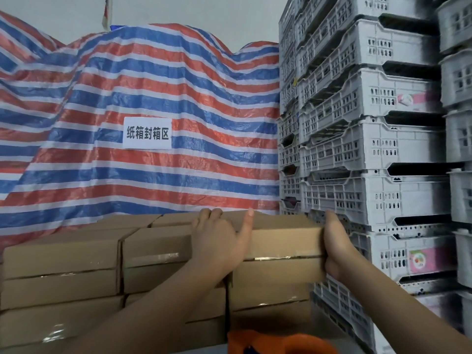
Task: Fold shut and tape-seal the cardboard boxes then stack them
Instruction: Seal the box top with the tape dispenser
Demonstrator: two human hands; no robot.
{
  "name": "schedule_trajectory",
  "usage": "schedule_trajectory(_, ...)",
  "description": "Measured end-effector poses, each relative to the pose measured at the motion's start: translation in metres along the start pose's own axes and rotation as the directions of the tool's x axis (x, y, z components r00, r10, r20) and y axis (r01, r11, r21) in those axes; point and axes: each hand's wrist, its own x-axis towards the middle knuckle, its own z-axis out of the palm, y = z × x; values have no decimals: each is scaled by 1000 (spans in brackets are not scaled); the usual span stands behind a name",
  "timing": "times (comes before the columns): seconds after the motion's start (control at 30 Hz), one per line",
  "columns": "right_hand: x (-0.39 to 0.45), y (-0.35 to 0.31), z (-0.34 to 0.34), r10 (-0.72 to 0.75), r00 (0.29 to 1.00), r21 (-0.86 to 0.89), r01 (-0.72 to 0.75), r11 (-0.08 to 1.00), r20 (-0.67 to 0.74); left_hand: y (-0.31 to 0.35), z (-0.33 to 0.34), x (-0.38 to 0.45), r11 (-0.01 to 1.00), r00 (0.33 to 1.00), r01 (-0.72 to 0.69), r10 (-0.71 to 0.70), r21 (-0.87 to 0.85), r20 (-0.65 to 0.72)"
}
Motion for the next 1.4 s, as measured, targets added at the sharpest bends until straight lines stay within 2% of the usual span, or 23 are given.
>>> schedule_trajectory(0.13,22,2,16,33,998,-26,-32,999,49,-8,5,16,983,996,-42,28,176,82)
schedule_trajectory(0.23,38,5,29,40,998,-50,-38,998,58,-13,11,26,966,991,-102,78,237,111)
schedule_trajectory(0.37,53,16,36,39,999,-18,-38,999,26,-16,15,37,978,970,-111,68,178,233)
schedule_trajectory(0.57,50,15,39,82,997,-24,-82,996,10,-22,7,43,999,909,-27,43,-44,414)
schedule_trajectory(0.63,44,8,40,54,993,-72,-61,995,-104,-27,-4,41,995,924,-4,43,-104,379)
schedule_trajectory(0.7,35,2,38,-51,968,-189,4,982,-246,-35,-20,36,990,960,-34,71,-139,269)
schedule_trajectory(0.8,12,-13,37,-367,870,-356,246,901,-329,-48,-50,23,977,988,-91,112,-195,101)
schedule_trajectory(0.87,-6,-25,44,-486,814,-343,379,859,-317,-57,-72,8,968,989,-135,144,-212,28)
schedule_trajectory(0.93,-32,-36,60,-515,800,-278,442,853,-309,-70,-93,-11,961,987,-153,158,-232,0)
schedule_trajectory(1.0,-69,-39,84,-508,826,-193,472,860,-245,-86,-113,-33,959,990,-140,142,-247,-9)
schedule_trajectory(1.1,-133,-22,122,-475,878,-116,466,877,-67,-110,-135,-70,956,995,-95,101,-276,8)
schedule_trajectory(1.2,-185,11,156,-442,896,-145,445,884,55,-135,-147,-108,924,998,8,18,-382,64)
schedule_trajectory(1.33,-221,63,195,-337,933,-173,356,919,128,-162,-147,-138,917,974,190,-131,-349,186)
schedule_trajectory(1.4,-226,92,209,-298,937,-196,331,923,180,-173,-140,-149,871,949,305,-243,-385,202)
